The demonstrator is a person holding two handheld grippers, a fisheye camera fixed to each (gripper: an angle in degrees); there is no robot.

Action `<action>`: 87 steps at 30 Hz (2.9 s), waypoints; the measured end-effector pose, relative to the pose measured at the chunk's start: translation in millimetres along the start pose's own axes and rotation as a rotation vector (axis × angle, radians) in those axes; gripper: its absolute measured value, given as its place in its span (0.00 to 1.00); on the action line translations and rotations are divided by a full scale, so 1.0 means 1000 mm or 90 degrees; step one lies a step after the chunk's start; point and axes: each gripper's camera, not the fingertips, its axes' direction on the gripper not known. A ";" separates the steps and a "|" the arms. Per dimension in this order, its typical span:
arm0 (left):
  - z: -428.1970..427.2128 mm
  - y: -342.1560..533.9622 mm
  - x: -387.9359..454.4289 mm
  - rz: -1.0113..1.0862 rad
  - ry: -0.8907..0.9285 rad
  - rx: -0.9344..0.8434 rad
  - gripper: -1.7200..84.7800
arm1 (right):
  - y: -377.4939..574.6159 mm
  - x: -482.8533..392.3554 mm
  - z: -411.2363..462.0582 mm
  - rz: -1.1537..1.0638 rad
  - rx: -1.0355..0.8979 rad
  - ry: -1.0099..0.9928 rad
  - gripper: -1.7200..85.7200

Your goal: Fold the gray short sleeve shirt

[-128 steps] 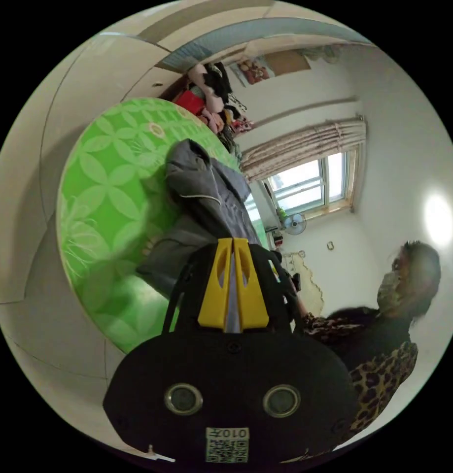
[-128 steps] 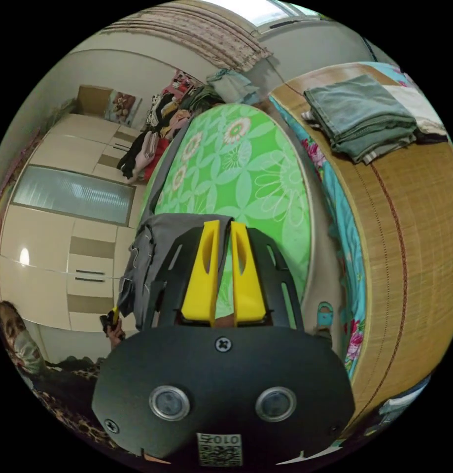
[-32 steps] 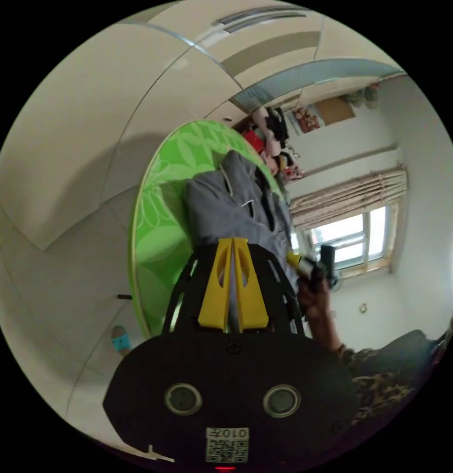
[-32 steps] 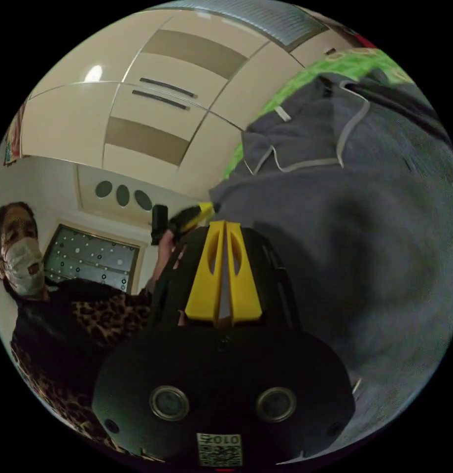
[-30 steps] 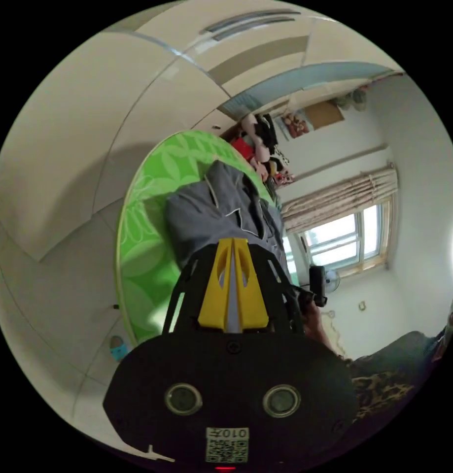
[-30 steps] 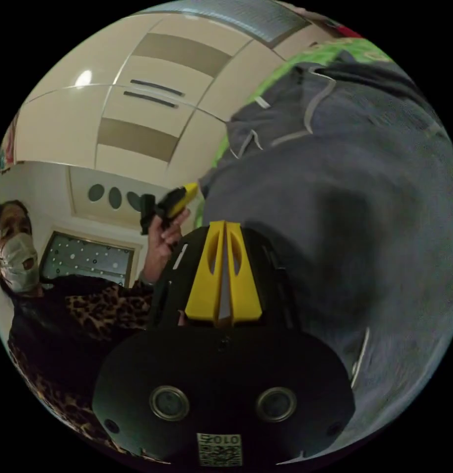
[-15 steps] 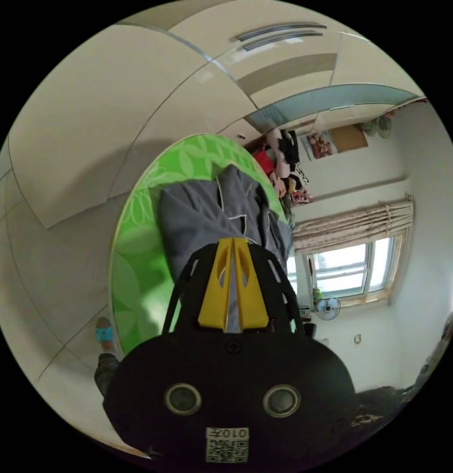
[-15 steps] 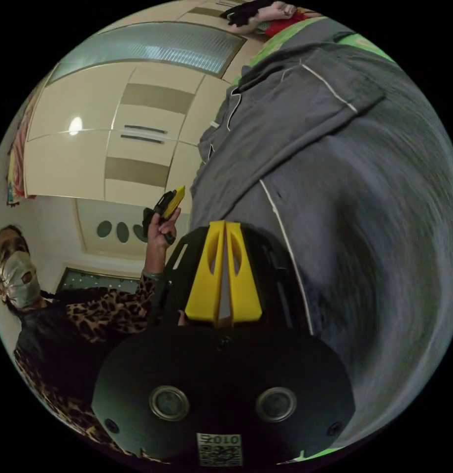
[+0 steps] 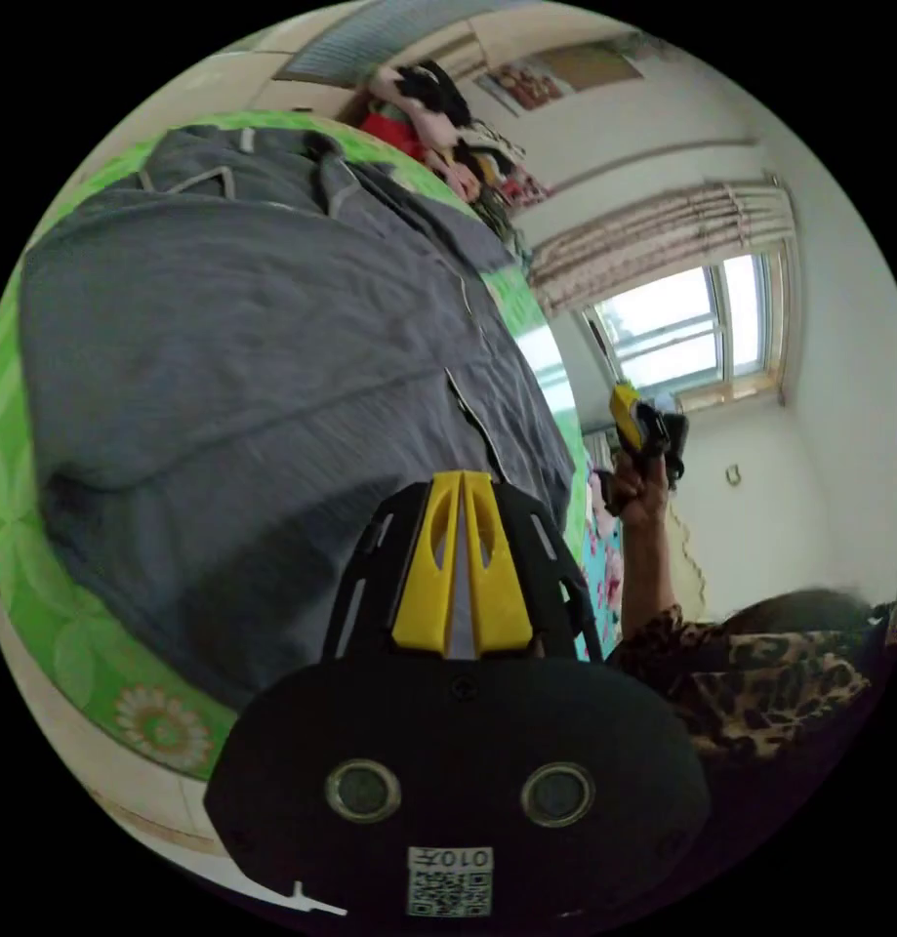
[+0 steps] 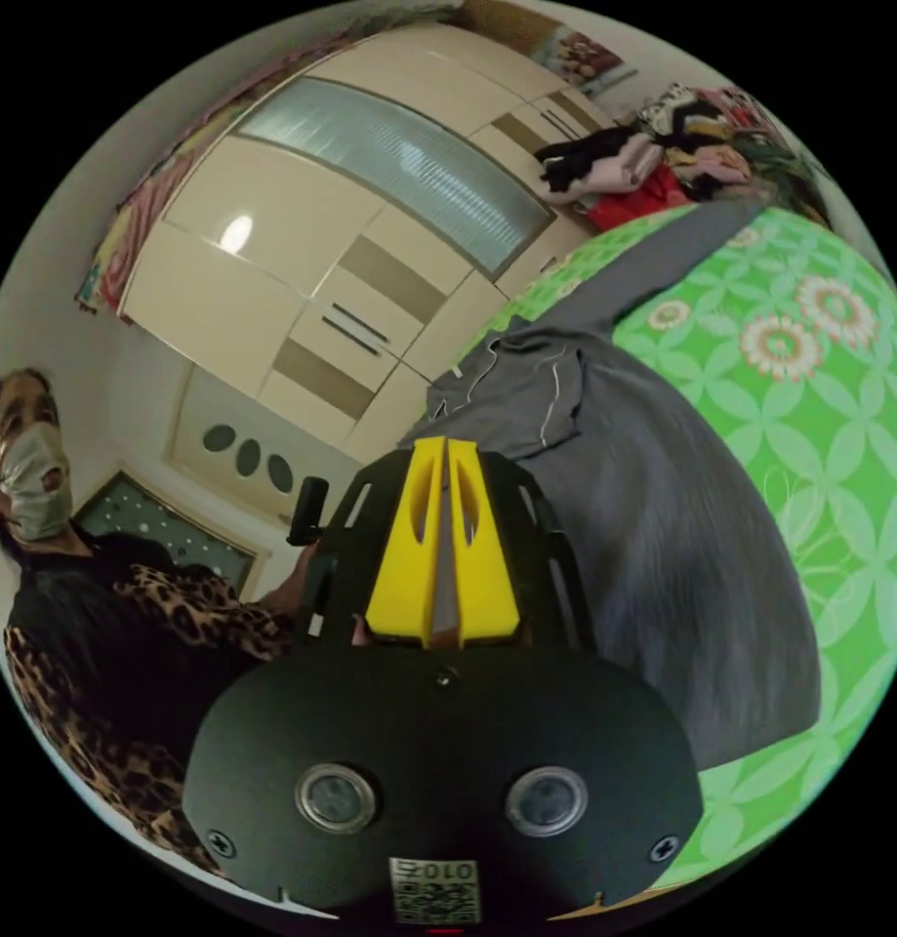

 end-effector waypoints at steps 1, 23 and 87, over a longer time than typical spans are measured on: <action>0.017 0.001 0.010 0.004 -0.003 -0.025 0.02 | 0.008 -0.003 0.004 0.012 -0.022 0.014 0.05; -0.073 0.010 0.163 0.115 0.031 0.145 0.02 | 0.034 -0.213 -0.140 -0.327 0.092 0.519 0.06; -0.036 0.014 0.101 -0.161 0.055 0.234 0.02 | -0.642 0.247 -0.315 0.210 0.073 -0.050 0.06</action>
